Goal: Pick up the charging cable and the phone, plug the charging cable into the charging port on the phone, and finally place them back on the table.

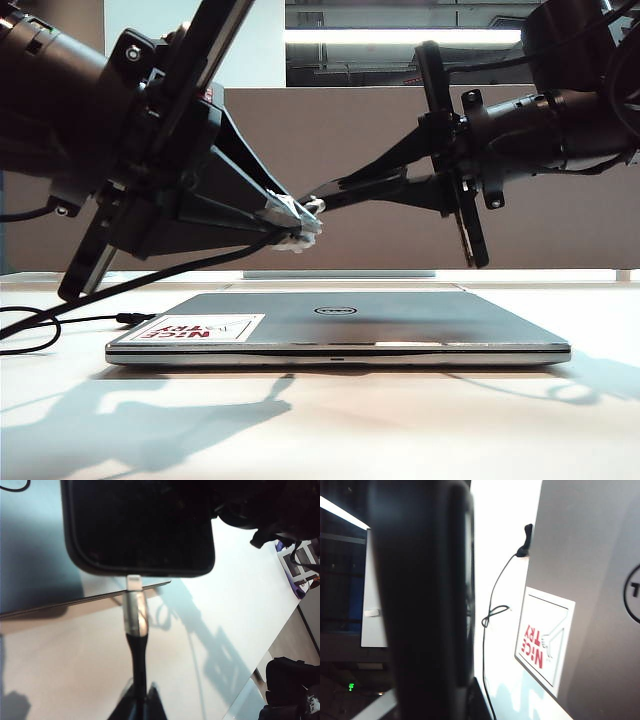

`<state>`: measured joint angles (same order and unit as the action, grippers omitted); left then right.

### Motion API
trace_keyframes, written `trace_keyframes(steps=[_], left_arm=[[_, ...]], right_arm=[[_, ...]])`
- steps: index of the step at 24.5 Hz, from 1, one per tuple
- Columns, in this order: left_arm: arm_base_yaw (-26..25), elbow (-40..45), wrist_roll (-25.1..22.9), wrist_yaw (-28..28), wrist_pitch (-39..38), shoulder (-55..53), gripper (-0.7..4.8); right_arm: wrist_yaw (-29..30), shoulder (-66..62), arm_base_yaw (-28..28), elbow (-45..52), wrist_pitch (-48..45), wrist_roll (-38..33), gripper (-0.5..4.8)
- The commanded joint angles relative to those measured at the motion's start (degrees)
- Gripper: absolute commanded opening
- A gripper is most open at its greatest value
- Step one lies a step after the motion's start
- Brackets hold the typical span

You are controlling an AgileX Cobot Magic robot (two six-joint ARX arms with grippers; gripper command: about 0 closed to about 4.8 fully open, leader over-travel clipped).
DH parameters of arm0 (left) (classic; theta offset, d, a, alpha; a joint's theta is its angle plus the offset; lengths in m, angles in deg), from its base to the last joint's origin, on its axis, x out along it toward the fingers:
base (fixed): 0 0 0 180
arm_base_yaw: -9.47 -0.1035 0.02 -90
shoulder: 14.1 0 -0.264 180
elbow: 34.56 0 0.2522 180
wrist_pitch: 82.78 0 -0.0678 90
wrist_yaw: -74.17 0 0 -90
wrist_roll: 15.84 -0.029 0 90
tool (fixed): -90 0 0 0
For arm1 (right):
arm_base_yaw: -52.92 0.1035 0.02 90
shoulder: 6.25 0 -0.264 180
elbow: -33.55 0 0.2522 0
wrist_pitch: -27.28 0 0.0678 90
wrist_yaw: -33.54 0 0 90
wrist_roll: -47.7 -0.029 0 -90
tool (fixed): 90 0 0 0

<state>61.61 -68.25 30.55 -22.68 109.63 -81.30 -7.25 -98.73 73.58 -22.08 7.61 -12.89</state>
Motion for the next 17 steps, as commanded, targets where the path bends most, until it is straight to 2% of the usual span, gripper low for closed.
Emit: trace_keyframes(steps=[1, 17], left_arm=[[-0.04, 0.00, 0.13, 0.00, 0.94, 0.13, -0.07], [-0.04, 0.00, 0.13, 0.00, 0.96, 0.13, -0.07]], right_arm=[[-0.90, 0.44, 0.11, -0.37, -6.27, -3.02, -0.06], [-2.23, 0.17, 1.77, -0.31, -5.62, -2.49, -0.06]])
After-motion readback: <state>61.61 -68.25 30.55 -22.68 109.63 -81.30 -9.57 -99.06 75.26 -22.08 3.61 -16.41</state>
